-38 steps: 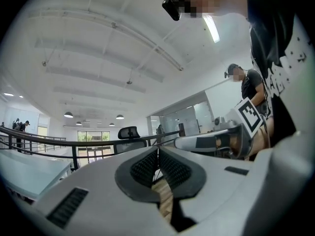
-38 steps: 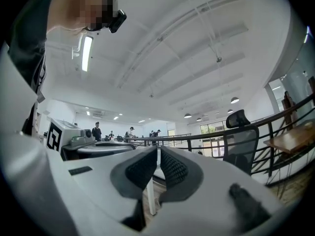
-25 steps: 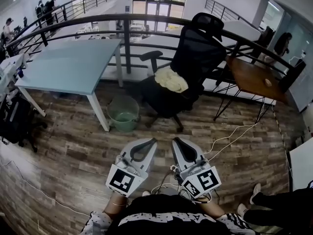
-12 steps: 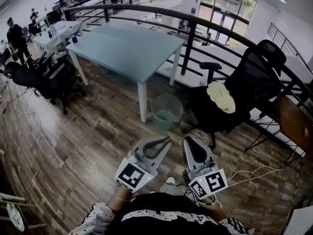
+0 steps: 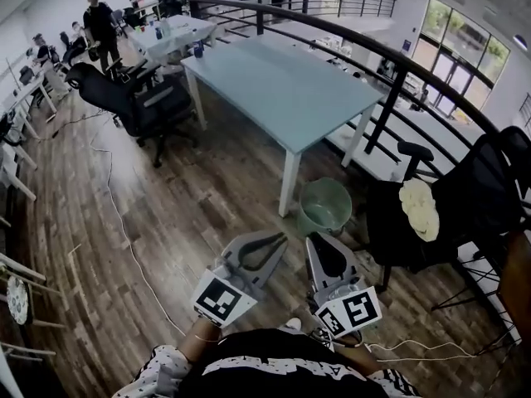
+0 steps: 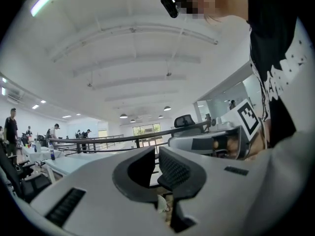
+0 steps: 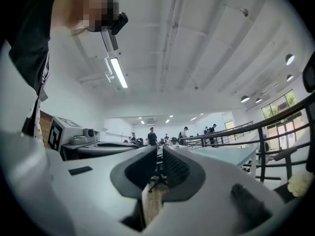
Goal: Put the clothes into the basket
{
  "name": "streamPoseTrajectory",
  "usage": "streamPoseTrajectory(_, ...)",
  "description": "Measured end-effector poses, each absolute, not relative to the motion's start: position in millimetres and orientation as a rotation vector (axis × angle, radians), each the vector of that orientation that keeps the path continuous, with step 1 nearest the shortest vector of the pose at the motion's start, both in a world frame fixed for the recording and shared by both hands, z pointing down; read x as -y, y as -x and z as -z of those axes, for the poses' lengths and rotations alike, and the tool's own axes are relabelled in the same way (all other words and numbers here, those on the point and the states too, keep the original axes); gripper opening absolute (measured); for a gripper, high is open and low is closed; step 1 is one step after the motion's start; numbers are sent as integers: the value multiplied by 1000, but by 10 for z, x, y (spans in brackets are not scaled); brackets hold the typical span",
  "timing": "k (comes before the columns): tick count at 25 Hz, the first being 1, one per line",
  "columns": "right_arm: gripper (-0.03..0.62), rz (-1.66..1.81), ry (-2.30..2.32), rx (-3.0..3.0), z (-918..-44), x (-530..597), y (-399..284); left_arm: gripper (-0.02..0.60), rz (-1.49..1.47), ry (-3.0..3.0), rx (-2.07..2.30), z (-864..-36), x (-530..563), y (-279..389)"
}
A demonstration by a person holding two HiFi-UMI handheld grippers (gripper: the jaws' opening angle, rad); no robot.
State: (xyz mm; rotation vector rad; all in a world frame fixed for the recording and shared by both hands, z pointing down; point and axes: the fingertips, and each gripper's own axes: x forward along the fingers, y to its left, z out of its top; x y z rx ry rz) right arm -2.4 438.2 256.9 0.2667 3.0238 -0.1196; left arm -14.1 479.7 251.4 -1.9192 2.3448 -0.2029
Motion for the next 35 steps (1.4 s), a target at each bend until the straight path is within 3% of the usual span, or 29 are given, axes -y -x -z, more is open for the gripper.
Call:
streamPoseTrajectory(18,34,161,-830,-2892,-2541,-4683,615,17,255,1512,-2673,-2454,-4998,576)
streamPoseTrajectory(35,34,113,-594,-2947,-2595,-3665,257,18,211,1750,-2516,-2519,-3967,224)
